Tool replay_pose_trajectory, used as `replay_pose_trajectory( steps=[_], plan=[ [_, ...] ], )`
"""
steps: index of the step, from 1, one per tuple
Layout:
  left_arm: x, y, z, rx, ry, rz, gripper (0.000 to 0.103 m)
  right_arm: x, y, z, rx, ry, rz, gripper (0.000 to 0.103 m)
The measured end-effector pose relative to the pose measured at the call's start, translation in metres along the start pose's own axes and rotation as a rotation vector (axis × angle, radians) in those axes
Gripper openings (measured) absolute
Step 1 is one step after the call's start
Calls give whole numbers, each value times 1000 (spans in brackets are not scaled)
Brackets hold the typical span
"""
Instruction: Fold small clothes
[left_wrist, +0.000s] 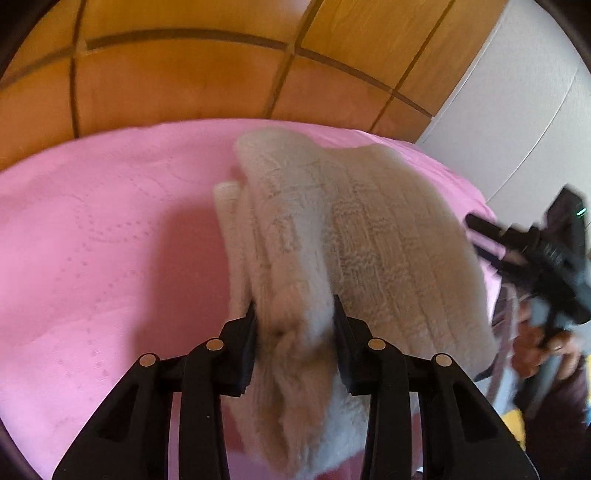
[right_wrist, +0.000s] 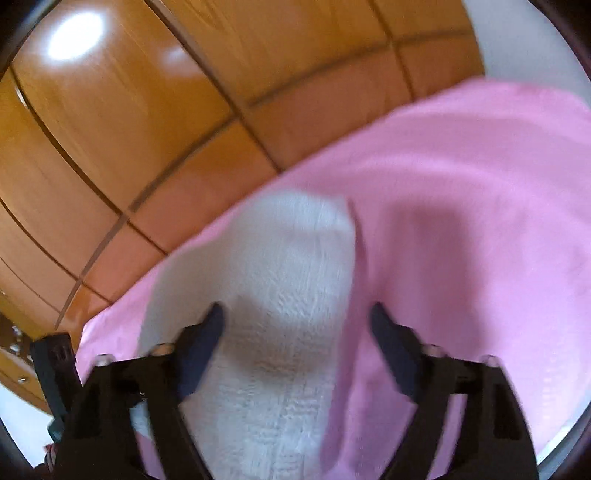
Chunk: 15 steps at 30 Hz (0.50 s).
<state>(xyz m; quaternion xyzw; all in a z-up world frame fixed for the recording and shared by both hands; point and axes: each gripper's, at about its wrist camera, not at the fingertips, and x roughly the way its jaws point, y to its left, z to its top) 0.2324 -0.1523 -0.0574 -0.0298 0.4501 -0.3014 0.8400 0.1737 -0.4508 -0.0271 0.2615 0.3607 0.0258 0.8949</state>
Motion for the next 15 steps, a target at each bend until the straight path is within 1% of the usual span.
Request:
replay_pose_trajectory(
  steps=[1,2,3,4,5,6,7,8,9,10,12,15],
  plan=[
    [-2,-3,-5,6,-7,16,33,-7,9,0,-24,-24,-1,55],
    [-3,-4,-7,8,-13,27,32,-11,19,0,-57,-41,-6,51],
    [-4,-5,-11,4,-18,43,30,-14,27,1,-79,-45,-8,44],
    [-2,-4,-6,0,-18,48,30,-11,39,-2,-108,-41,-6,39],
    [-7,0,-11,-10,-17,59,28,-3,54,-8,-139,-25,-9,37],
    [-4,2,-11,-17,-16,64,28,6,63,-13,-169,6,-22,34],
    [-7,5,-16,-30,-15,74,26,24,74,-25,-205,60,-59,35],
    [-6,8,-19,-44,-14,81,26,33,78,-33,-236,86,-85,35],
    [-6,12,-24,-64,-8,86,26,39,88,-43,-277,86,-118,35],
    [-9,22,-27,-74,-5,83,26,43,103,-58,-364,44,-190,35],
    [-9,25,-30,-84,-7,79,26,46,112,-72,-413,2,-247,35],
    [-14,21,-26,-90,-7,95,28,42,112,-69,-373,-8,-261,36]
  ],
)
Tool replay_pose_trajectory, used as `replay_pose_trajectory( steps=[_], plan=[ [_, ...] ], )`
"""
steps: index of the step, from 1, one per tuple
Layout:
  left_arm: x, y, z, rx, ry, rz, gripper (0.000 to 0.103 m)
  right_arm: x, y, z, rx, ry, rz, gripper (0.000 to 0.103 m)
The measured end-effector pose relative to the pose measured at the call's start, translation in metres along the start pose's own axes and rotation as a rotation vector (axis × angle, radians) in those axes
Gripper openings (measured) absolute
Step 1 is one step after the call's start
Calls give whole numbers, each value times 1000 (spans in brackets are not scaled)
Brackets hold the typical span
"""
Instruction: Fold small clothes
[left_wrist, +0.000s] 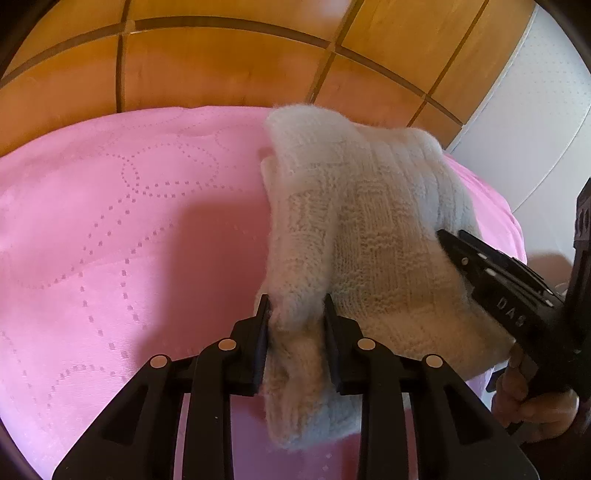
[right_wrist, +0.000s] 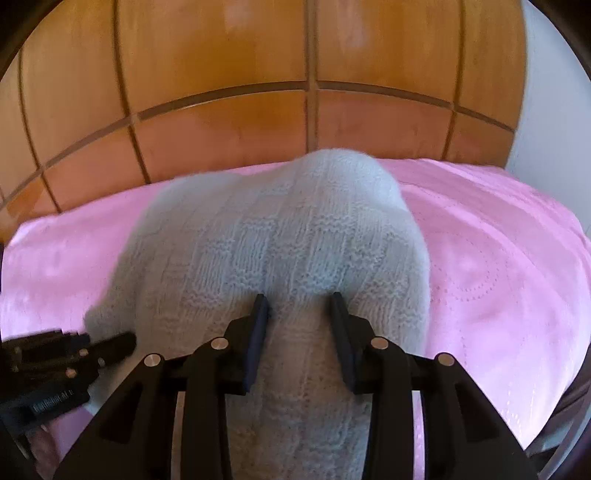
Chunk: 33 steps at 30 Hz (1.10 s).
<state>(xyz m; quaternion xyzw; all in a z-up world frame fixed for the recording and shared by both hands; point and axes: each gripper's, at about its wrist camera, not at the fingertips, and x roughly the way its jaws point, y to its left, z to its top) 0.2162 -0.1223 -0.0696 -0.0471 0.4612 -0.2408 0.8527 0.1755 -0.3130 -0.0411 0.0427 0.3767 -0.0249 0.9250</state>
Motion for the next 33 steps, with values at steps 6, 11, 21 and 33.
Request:
replay_pose_trajectory(
  steps=[6,11,21,33],
  plan=[
    [-14,-1,-6,-21,-20,41,45,-29,8,3,4,-10,25,53],
    [-32,-6,-13,-5,-81,84,58,-51,19,-25,5,-3,47,62],
    [-70,-8,-24,3,-195,196,63,-54,30,-44,7,20,4,78],
    [-104,-2,-43,-20,-293,286,74,-100,32,-50,131,-62,-165,100]
  ],
)
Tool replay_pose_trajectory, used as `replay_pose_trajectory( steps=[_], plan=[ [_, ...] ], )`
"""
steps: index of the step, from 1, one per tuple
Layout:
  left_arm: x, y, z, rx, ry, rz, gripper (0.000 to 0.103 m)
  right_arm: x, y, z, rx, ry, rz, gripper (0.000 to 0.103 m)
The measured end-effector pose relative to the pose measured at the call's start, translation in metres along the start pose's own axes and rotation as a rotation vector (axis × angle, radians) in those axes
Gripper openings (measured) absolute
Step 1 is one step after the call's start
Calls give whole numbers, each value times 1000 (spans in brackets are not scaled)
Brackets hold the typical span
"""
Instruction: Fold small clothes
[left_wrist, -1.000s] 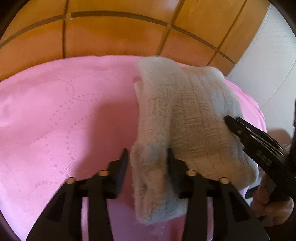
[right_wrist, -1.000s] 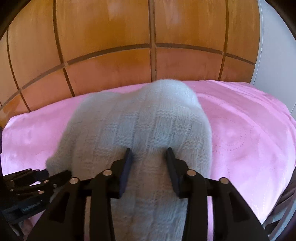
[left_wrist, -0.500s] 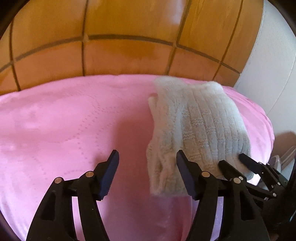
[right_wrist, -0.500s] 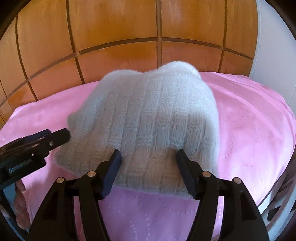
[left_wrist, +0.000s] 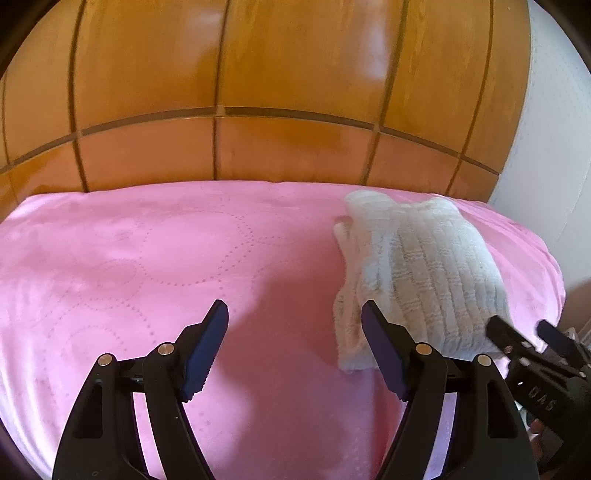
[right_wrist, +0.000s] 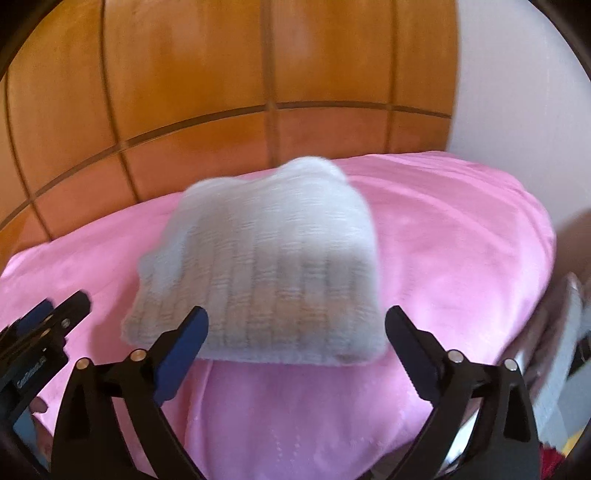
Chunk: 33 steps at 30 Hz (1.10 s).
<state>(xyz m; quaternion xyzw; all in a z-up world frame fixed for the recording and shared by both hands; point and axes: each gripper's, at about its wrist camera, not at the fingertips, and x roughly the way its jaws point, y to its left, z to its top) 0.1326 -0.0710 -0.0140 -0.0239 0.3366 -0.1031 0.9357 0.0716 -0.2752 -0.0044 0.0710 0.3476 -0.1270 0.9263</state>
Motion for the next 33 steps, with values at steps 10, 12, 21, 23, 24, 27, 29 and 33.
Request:
replay_pose_trajectory(
  steps=[10,12,21,23,24,27,29,33],
  plan=[
    [-22,4,-12,8,-54,45,92,-21,11,-12,-28,-101,-134,101],
    [-24,4,-12,10,-53,51,93,-22,12,-12,-27,-106,-140,101],
    [-24,-4,-17,21,-36,36,99,-18,8,-15,-10,-94,-132,101],
    [-23,-6,-18,23,-30,23,99,-16,8,-16,-8,-89,-129,101],
    [-22,-6,-18,25,-27,25,99,-15,8,-16,-9,-86,-129,101],
    [-19,-7,-18,28,-10,29,99,-13,7,-17,-5,-81,-127,101],
    [-18,-8,-19,29,-5,35,99,-14,8,-18,-1,-82,-129,101],
    [-16,-11,-19,41,-3,46,99,-14,7,-18,3,-86,-127,101]
  ],
)
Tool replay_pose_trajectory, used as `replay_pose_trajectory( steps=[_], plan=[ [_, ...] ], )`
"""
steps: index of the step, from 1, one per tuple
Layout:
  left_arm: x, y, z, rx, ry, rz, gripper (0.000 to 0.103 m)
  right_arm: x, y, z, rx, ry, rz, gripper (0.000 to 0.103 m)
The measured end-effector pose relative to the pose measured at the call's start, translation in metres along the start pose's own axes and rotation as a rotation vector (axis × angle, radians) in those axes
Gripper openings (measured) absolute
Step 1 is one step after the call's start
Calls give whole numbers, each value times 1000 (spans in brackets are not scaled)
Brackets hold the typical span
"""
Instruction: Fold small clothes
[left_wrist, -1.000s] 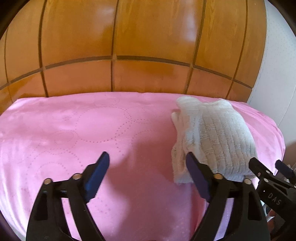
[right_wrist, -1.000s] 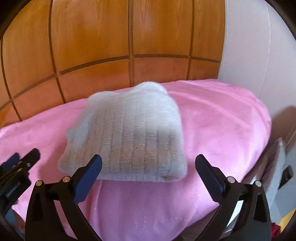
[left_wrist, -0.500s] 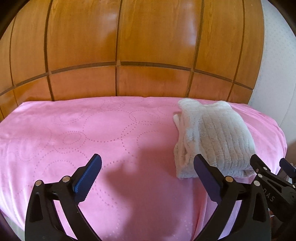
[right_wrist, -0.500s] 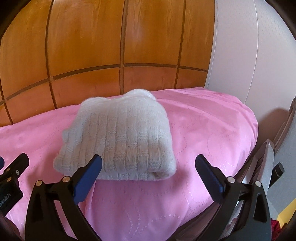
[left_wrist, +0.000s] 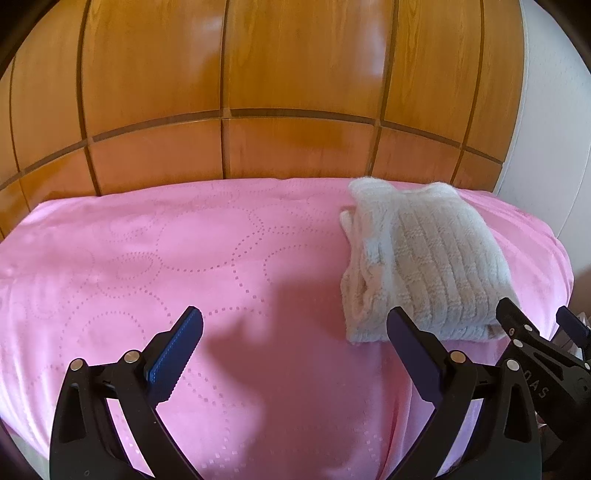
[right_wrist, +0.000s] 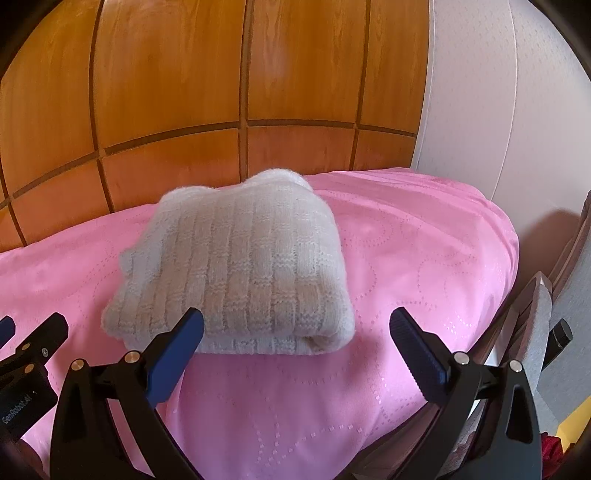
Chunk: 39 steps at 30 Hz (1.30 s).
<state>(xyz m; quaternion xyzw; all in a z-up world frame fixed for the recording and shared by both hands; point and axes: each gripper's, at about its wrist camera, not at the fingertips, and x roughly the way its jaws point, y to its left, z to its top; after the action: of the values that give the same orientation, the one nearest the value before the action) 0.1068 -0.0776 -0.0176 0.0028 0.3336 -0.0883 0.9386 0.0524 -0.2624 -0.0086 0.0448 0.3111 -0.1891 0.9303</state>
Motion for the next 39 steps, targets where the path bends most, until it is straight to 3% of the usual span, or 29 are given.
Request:
replay_pose_trajectory(
  steps=[39],
  plan=[
    [-11,-4,-2,-2,-39,15,99,-7,2,-1,5,-24,32,101]
  ],
)
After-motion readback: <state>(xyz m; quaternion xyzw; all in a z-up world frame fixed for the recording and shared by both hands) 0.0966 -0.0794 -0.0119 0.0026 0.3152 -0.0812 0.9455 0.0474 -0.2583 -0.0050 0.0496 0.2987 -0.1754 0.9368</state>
